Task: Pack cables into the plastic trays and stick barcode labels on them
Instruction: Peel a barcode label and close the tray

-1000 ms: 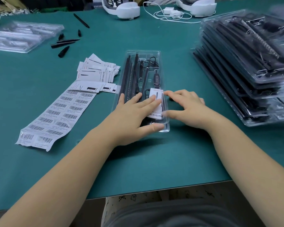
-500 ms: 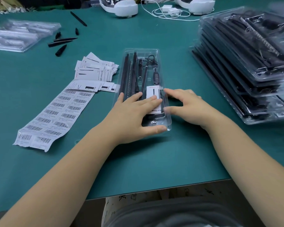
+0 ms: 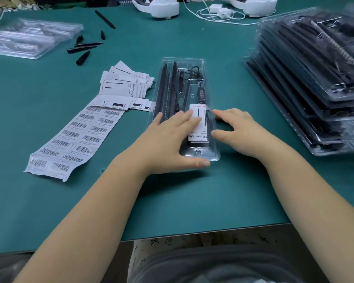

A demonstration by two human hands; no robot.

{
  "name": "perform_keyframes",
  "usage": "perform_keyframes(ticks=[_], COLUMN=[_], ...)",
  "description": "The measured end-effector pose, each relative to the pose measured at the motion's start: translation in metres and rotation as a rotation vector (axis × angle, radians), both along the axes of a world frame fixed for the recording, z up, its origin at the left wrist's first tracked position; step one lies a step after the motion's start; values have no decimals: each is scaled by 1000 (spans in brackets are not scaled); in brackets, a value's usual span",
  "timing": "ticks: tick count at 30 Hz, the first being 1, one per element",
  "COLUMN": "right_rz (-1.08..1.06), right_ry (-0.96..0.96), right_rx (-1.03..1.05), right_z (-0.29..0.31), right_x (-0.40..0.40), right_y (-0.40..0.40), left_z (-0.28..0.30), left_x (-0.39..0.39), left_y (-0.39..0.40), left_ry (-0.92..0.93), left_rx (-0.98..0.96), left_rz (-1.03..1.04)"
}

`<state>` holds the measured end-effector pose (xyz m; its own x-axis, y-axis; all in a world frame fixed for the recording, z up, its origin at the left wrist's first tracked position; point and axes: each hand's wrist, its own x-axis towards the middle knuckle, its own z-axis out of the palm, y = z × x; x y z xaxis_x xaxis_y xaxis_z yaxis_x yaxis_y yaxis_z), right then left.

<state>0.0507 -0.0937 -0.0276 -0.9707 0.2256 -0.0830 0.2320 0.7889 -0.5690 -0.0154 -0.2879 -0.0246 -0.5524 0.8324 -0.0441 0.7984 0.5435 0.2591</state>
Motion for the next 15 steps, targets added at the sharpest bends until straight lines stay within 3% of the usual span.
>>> perform_keyframes(ticks=[3, 10, 15], right_rz=[14, 21, 120], right_ry=[-62, -34, 395], right_rx=[37, 467, 493], right_z=[4, -9, -4], right_x=[2, 9, 18], right_y=[-3, -31, -44], left_z=[2, -3, -3], left_x=[-3, 0, 0], left_y=[0, -1, 2], left_ry=[-8, 119, 118], left_rx=[3, -195, -190], left_rz=[15, -17, -10])
